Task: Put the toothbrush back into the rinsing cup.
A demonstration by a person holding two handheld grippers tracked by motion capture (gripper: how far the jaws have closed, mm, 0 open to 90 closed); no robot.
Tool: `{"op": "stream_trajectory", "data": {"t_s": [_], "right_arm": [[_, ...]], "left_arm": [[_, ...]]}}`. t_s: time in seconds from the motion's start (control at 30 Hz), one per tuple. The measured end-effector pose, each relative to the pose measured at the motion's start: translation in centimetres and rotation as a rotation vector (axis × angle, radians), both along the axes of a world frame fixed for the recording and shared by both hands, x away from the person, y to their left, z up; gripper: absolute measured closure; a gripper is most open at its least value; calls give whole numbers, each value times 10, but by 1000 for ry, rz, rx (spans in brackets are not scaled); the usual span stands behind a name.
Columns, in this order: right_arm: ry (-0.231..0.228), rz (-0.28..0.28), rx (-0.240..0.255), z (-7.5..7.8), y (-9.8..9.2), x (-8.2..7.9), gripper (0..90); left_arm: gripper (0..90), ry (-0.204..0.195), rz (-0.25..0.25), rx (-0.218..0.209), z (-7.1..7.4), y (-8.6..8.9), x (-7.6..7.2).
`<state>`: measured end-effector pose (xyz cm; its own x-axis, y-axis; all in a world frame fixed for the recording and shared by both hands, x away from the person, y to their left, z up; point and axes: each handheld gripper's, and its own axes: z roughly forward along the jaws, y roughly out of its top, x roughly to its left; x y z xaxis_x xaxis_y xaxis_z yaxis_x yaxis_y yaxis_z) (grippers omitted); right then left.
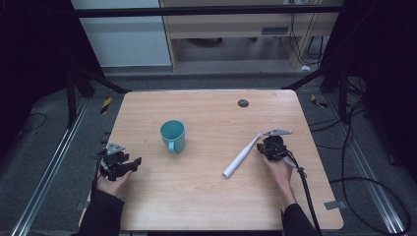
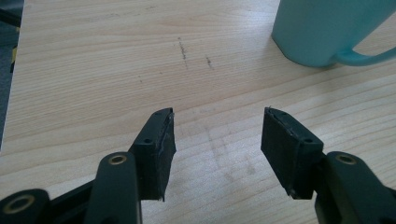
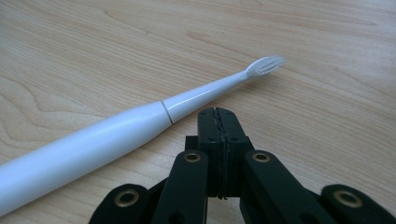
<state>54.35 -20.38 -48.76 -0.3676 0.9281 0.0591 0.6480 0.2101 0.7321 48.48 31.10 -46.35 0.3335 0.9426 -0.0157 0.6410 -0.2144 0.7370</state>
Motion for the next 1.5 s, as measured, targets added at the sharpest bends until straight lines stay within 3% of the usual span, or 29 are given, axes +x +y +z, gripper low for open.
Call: {"op": "stream_trajectory", "data": {"t_s": [0.13,0.3,0.43,0.67,0.8,1.0,1.23,1.5], "right_arm": [[-19,5,6,8,0,-5,862],[-47,13,30,23,0,-20,618],[-70,28,23,33,5,-36,502],[-56,73,45,40,25,-50,379],[-36,60,44,40,41,-51,313],[-6,45,30,27,63,-46,290],[15,-17,42,14,69,-41,287],[37,-26,29,2,77,-39,274]], "left_arm": [[441,-1,-1,0,0,0,0],[439,-2,-1,2,0,0,-1],[439,0,-1,1,0,0,0],[436,0,-1,4,-1,0,0],[434,-5,4,-1,-2,1,0],[434,-3,-1,3,-2,0,0],[434,1,-1,3,-3,0,1],[435,1,-2,1,-3,0,1]]}}
